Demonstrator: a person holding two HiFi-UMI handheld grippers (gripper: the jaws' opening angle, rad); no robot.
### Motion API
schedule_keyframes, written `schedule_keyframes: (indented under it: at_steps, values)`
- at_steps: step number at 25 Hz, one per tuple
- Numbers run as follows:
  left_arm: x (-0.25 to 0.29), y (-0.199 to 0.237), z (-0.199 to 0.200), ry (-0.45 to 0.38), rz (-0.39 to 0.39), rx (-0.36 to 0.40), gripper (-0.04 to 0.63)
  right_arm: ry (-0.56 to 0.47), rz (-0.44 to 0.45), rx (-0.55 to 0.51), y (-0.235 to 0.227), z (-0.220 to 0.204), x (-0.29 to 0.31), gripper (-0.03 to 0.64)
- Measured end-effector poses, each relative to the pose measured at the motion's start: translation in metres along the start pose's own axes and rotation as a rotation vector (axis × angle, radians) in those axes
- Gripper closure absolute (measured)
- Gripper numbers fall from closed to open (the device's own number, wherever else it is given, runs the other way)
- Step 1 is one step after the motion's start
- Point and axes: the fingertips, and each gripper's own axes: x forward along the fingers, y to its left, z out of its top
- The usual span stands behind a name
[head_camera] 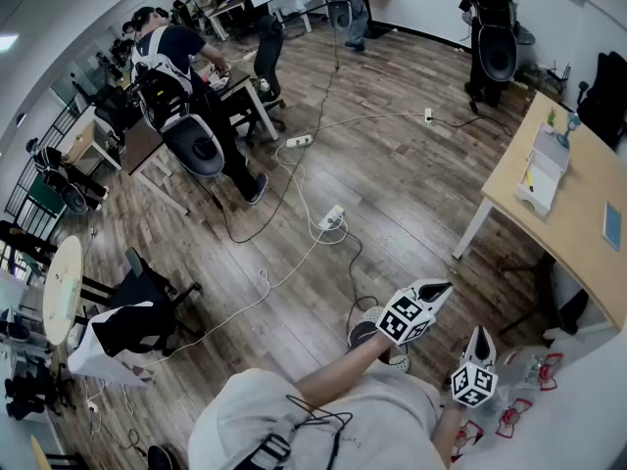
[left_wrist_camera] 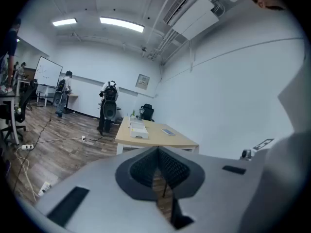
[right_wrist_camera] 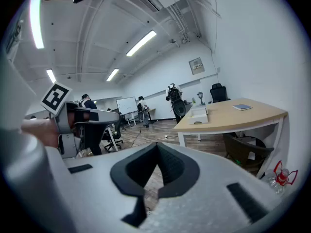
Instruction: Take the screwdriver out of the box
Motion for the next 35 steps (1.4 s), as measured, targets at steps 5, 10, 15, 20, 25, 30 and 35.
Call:
schedule_keyframes:
  at_steps: [5, 10, 15, 20, 25, 30, 35]
  values:
    - [-0.009, 0.000, -0.002, -0.003, -0.003, 0.002, 0.589, -0.006, 0.015, -0.047, 0.011, 0.000, 0.001, 0.618]
    - [-0.017, -0.008, -0.012, 0.032, -0.026, 0.014, 0.589, 0.005, 0.064, -0.087, 0.029, -0.004, 0.002, 0.618]
    - [-0.028, 0.003, -0.003, 0.020, -0.004, 0.026, 0.589, 0.003, 0.068, -0.033, 0.035, 0.000, 0.006, 0.618]
    - [-0.039, 0.016, -0.001, 0.009, 0.023, 0.028, 0.589, 0.025, 0.076, -0.011, 0.038, -0.012, 0.013, 0.618]
    - [-0.044, 0.033, -0.009, 0.009, 0.029, 0.001, 0.589, 0.054, 0.062, -0.012, 0.040, -0.021, 0.022, 0.618]
    - [-0.022, 0.051, -0.012, 0.022, 0.031, -0.021, 0.589, 0.068, 0.041, -0.016, 0.028, -0.016, 0.039, 0.618]
    - [0.018, 0.054, 0.008, 0.015, -0.015, -0.011, 0.591, 0.056, -0.017, -0.013, 0.001, 0.002, 0.056, 0.618]
